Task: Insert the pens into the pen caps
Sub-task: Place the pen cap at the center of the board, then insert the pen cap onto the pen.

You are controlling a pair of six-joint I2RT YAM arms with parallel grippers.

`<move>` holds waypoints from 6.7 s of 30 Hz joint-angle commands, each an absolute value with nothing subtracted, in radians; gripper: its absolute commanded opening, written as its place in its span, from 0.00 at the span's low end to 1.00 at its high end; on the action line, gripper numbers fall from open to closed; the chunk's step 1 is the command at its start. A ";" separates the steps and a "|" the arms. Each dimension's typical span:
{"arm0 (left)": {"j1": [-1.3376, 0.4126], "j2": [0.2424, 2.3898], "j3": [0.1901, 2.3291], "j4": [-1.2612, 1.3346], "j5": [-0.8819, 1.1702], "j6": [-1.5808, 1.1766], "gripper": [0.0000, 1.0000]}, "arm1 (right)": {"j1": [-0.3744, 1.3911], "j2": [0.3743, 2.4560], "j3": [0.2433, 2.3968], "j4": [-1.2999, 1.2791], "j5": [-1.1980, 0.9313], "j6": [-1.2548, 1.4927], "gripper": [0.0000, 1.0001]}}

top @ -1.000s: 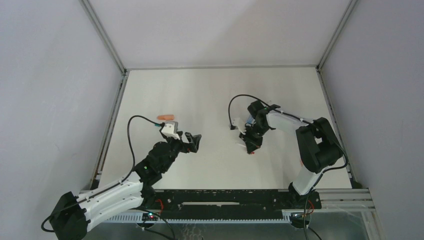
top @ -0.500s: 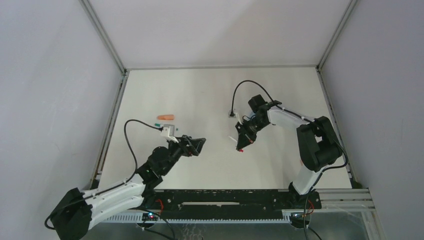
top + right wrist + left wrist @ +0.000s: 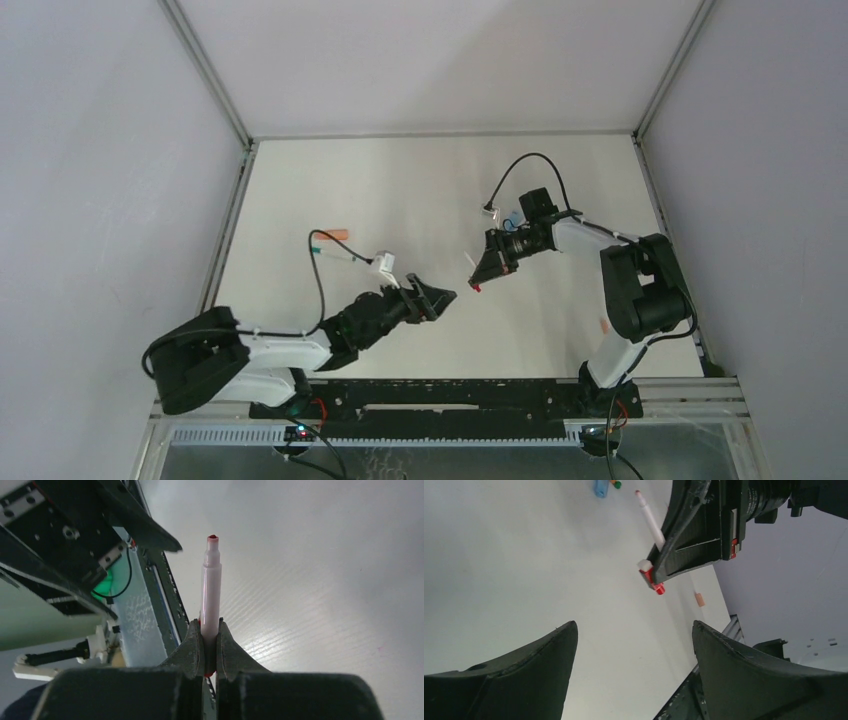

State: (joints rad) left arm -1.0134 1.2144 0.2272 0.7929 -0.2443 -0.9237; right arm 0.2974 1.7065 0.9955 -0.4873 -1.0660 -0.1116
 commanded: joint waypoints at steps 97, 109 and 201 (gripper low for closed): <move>-1.003 0.948 0.395 0.276 -0.582 -0.834 0.72 | 0.236 1.326 1.094 -0.767 -0.976 -0.552 0.00; -0.923 0.843 0.337 0.323 -0.523 -1.110 1.00 | 0.227 1.266 1.094 -0.816 -1.011 -0.616 0.00; -0.877 1.364 0.731 0.170 -0.146 -1.007 0.00 | 0.192 1.106 0.969 -0.727 -1.147 -0.640 0.00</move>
State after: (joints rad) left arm -0.8688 1.5929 1.0084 -0.3634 -0.1688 -1.1202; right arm 0.1974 1.1584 1.0100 -0.7929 -1.0714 -0.6350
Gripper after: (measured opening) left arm 0.039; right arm 0.056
